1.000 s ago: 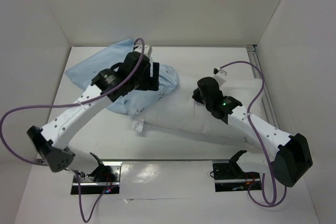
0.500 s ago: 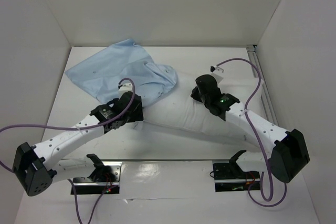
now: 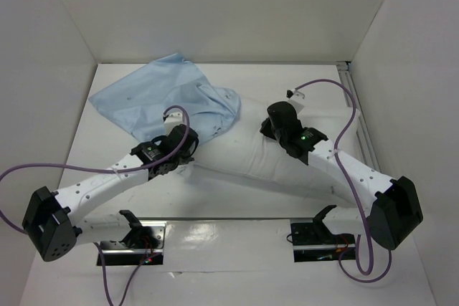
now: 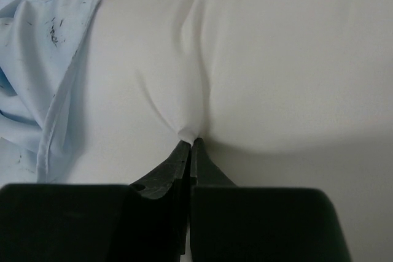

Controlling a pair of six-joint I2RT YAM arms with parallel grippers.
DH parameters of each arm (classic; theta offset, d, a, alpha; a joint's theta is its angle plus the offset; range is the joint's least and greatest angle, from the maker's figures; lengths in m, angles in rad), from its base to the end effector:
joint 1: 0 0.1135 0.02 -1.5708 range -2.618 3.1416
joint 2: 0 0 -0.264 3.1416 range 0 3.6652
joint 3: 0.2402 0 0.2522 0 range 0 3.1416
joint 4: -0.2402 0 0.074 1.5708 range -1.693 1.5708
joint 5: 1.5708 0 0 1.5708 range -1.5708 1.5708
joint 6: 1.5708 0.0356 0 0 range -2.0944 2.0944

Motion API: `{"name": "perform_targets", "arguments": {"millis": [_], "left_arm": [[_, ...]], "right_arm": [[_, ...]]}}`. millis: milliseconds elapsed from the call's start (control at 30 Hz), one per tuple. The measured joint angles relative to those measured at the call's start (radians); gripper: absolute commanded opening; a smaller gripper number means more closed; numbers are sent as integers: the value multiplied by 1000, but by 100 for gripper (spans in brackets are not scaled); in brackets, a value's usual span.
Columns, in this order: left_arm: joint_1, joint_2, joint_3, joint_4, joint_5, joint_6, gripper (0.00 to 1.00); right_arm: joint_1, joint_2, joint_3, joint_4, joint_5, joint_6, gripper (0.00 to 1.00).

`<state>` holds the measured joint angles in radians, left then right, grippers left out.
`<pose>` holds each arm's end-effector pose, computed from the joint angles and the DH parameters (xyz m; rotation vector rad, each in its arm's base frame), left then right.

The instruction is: Put the pillow into the pillowcase

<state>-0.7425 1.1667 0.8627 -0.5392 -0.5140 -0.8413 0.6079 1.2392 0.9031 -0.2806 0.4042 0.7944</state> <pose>0.1870 -0.1478 0.2617 -0.3397 2.2611 -0.1965 0.2314 0.1440 0.2772 0.4256 2.1129 0.3791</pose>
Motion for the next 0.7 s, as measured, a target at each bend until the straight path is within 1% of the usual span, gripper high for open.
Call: {"name": "perform_targets", "arguments": {"millis": [133, 333, 500, 600, 633, 667, 700], "left_arm": [[-9, 4, 31, -16, 40, 2, 0], [-85, 29, 132, -77, 102, 0, 0], [-98, 29, 143, -125, 117, -2, 0], [-98, 26, 143, -145, 111, -3, 0], [-98, 24, 143, -154, 108, -3, 0], [-98, 21, 143, -161, 106, -3, 0], [-98, 15, 141, -168, 105, -3, 0]], "right_arm": [[0, 0, 0, 0, 3, 10, 0], [-22, 1, 0, 2, 6, 61, 0], [-37, 2, 0, 5, 0, 99, 0], [-42, 2, 0, 11, -17, 88, 1], [-43, 2, 0, 14, -28, 69, 11], [-44, 5, 2, 16, -42, 48, 35], [-46, 13, 10, 15, -56, 18, 42]]}}
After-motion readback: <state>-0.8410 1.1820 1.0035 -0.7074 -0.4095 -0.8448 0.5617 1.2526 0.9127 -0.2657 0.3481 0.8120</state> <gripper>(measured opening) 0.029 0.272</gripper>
